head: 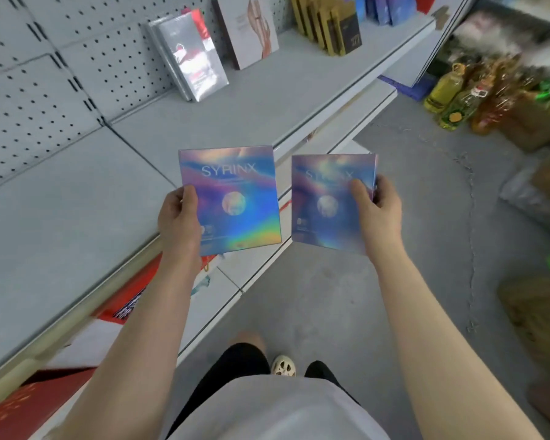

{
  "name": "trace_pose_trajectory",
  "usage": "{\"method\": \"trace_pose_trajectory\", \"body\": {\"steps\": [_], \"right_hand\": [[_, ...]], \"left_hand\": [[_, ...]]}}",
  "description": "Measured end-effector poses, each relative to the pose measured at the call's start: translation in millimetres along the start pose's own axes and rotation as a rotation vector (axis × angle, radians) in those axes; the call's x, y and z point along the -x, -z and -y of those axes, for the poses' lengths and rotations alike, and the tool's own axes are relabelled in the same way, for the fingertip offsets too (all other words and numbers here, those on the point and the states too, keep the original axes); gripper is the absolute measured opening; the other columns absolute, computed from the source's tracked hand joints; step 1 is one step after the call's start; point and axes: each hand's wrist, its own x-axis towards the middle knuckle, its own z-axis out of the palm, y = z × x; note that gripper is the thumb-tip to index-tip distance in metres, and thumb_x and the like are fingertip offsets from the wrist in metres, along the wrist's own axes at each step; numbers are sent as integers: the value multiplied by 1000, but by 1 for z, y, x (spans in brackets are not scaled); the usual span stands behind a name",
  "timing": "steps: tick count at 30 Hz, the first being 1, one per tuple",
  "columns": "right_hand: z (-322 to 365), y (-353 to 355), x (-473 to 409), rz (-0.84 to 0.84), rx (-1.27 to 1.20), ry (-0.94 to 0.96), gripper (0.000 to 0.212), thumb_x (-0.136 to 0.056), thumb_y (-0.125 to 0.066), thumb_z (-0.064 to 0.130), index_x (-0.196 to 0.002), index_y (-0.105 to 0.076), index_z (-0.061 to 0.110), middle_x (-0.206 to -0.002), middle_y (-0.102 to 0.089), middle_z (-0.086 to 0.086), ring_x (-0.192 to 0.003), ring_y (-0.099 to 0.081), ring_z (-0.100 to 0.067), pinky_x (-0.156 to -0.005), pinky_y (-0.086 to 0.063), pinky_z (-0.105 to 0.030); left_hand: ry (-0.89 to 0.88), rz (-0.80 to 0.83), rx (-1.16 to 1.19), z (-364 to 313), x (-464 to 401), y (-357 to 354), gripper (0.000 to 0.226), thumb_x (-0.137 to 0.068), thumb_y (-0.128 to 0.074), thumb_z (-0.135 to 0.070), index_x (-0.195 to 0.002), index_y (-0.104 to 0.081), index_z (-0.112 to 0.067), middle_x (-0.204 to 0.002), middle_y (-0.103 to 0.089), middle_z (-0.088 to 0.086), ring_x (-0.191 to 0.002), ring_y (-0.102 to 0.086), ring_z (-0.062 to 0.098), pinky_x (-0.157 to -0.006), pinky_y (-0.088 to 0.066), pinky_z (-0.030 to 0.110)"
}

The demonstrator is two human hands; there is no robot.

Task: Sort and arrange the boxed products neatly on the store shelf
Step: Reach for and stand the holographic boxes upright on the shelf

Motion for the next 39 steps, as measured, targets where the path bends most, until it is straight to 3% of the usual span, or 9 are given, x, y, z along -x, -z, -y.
{"method": "trace_pose_trajectory", "body": {"steps": [5, 9, 14, 18, 24, 29, 31, 35, 39], "right_hand": [[10, 5, -88, -23, -28, 6, 16, -90, -61, 31, -96, -61, 16, -79, -54, -2, -68, -50, -14, -62, -43, -30], [23, 0, -161, -42, -30, 20, 2, -90, -62, 33, -92, -61, 32, -97, -66, -14, -84, -63, -36, -74, -55, -46], [39, -1, -247, -99, -62, 30, 8, -87, -62, 34, -92, -62, 28, -79, -63, 7, -68, -59, -7, -61, -50, -28], [41, 5, -308, -154, -75, 22, 8, -90, -62, 29, -91, -60, 22, -80, -58, -1, -71, -53, -13, -64, -45, -31], [30, 24, -399, -171, -88, 11, 20, -93, -62, 27, -99, -59, 8, -83, -56, -5, -73, -51, -14, -65, -45, -32], [23, 45, -495, -96, -95, 20, 14, -93, -63, 30, -101, -60, 18, -79, -60, 6, -71, -60, -11, -63, -50, -25], [25, 53, -535, -44, -90, 30, 14, -92, -63, 32, -104, -60, 25, -87, -67, 3, -77, -68, -14, -68, -56, -29], [33, 68, -618, 63, -57, 65, 14, -91, -65, 35, -102, -58, 36, -104, -70, -11, -94, -69, -34, -84, -57, -53], [45, 63, -694, 188, 64, 202, 32, -90, -66, 38, -117, -50, 32, -100, -67, -10, -87, -67, -28, -81, -58, -50]], "left_hand": [[2, -6, -7, -7, -45, -72, 19, -99, -51, -31, -84, -56, -19, -76, -59, -8, -57, -53, -3, -56, -44, 15], [-14, -7, 20, -15, -92, -137, 22, -99, -51, -29, -79, -55, -23, -76, -59, -7, -57, -54, -3, -57, -45, 14], [0, 56, 37, -34, -155, -222, 20, -99, -51, -32, -86, -58, -18, -91, -63, 5, -79, -58, 18, -73, -49, 32], [-32, 115, -2, -50, -190, -292, 19, -99, -51, -31, -85, -57, -20, -88, -64, 1, -72, -59, 11, -67, -49, 25], [-72, 146, -49, -52, -223, -386, 21, -99, -49, -29, -80, -55, -24, -84, -61, 0, -74, -54, 14, -71, -46, 31], [-69, 66, -46, -50, -241, -465, 22, -98, -51, -31, -78, -54, -25, -79, -58, -7, -66, -52, 5, -64, -44, 24], [-66, 20, -26, -51, -246, -496, 23, -99, -50, -31, -77, -53, -25, -79, -57, -6, -67, -51, 6, -63, -44, 23], [-66, -118, -16, -57, -252, -552, 22, -99, -49, -31, -81, -54, -19, -79, -58, -8, -61, -52, -4, -56, -40, 12], [-55, -243, 12, -62, -260, -585, 25, -100, -49, -29, -76, -51, -25, -76, -55, -9, -55, -48, -9, -53, -39, 9]]}}
